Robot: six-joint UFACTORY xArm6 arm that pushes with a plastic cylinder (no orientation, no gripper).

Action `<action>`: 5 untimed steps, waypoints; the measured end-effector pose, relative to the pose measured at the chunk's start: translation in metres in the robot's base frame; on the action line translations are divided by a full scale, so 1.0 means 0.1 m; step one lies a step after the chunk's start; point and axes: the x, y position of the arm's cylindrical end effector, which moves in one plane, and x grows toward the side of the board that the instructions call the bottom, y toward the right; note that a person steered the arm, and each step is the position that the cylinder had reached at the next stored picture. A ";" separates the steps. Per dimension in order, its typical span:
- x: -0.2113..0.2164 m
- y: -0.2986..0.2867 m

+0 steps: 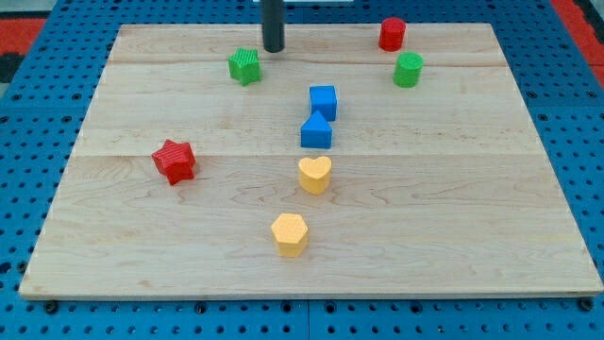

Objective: Slide the green star parallel to the triangle

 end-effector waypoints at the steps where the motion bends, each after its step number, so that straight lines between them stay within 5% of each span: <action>1: 0.47 -0.27; 3: 1.18 -0.50; 4: 0.96 -0.19; 5: 1.28 -0.07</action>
